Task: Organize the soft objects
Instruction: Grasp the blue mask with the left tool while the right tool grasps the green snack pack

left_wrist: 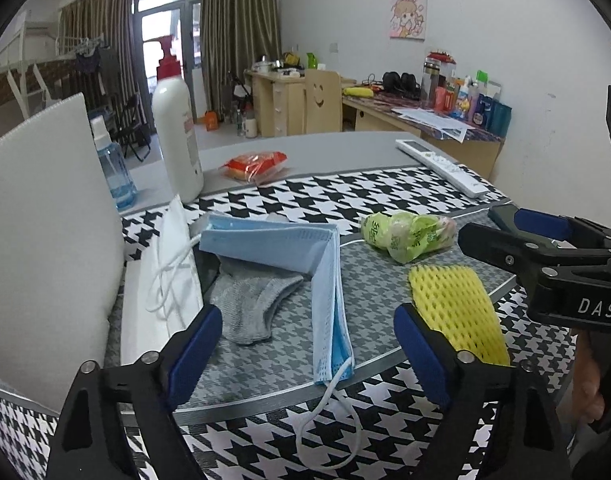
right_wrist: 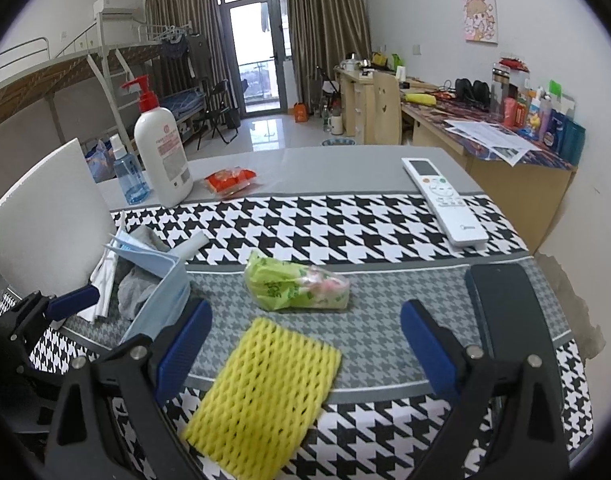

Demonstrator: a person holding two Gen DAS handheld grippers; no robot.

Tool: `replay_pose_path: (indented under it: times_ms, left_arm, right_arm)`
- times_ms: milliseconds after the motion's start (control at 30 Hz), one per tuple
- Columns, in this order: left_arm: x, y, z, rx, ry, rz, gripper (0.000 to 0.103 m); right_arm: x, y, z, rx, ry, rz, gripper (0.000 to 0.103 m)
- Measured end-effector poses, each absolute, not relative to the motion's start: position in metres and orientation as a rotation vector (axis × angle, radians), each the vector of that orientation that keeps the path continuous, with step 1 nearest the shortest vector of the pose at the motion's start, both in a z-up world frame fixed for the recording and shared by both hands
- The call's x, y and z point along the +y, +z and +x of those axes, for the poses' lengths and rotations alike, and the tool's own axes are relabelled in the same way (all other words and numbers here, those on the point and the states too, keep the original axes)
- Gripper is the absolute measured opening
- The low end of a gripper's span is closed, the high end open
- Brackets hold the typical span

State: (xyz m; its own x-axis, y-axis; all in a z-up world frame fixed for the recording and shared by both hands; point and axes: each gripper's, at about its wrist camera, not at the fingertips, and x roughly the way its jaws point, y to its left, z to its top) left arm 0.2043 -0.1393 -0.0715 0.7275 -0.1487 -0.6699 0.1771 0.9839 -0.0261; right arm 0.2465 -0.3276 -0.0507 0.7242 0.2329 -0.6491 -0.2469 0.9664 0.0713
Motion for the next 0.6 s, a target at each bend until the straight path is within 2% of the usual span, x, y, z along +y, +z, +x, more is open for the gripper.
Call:
replay_pose_path:
  times_ms: [133,233,333,533,600]
  left_arm:
    - [-0.14,-0.076,0.208,0.759,-0.189,0.036,0.076]
    - [-0.143,-0.077,0.208,0.763,-0.197,0.039,0.072]
    - [-0.145,-0.078,0.21,0.777,-0.208,0.041,0.064]
    - [-0.143,-0.086,0.219,0.823,-0.208,0.026,0.057]
    - [-0.143,-0.087,0.22,0.829,-0.206,0.022,0.051]
  right_arm:
    - [-0.323,-0.053,0.252,0.726,0.268,-0.035,0.097]
    - [-0.319,-0.055,0.258,0.743,0.275,-0.043,0.097]
    - [-0.316,-0.055,0.263,0.765,0.292,-0.031,0.097]
    - [-0.308,-0.055,0.272,0.772,0.298,-0.061,0.097]
    - [-0.308,-0.057,0.276,0.787,0.301,-0.054,0.097]
